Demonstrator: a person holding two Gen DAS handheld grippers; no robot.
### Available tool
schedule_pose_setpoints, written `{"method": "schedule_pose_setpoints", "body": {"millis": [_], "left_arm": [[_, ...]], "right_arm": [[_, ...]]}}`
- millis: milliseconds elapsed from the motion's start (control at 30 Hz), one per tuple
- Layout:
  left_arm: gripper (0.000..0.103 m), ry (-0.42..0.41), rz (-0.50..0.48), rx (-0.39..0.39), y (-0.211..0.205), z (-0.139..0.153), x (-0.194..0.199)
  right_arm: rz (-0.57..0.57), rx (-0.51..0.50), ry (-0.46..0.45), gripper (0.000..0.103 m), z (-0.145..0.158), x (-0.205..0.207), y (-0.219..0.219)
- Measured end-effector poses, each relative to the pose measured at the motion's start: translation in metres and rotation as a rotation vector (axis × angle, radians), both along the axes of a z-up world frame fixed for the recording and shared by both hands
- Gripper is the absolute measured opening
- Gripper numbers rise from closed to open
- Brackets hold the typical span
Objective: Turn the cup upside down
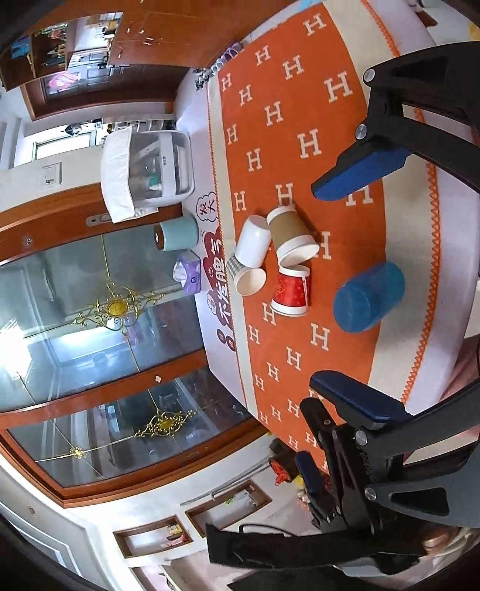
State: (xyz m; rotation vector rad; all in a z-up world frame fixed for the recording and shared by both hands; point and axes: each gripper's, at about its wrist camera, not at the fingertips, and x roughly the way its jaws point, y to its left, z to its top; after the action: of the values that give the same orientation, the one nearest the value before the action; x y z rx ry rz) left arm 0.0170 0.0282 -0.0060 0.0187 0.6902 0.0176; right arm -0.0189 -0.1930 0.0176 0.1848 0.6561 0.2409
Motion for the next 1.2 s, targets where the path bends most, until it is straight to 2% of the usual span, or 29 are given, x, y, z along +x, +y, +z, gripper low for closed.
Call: {"method": "schedule_pose_setpoints", "body": {"millis": [500,1200], "left_arm": [[0.085,0.032,-0.015,-0.024,-0.008,0.003,0.005],[0.085,0.046,-0.023,-0.019,-0.012,-0.001,0.007]], "right_arm": [[0.012,-0.033,-0.009,0.095,0.014,0.006,0.013],[0.016,-0.033,0.003,0.095,0.007,0.008,0.015]]}}
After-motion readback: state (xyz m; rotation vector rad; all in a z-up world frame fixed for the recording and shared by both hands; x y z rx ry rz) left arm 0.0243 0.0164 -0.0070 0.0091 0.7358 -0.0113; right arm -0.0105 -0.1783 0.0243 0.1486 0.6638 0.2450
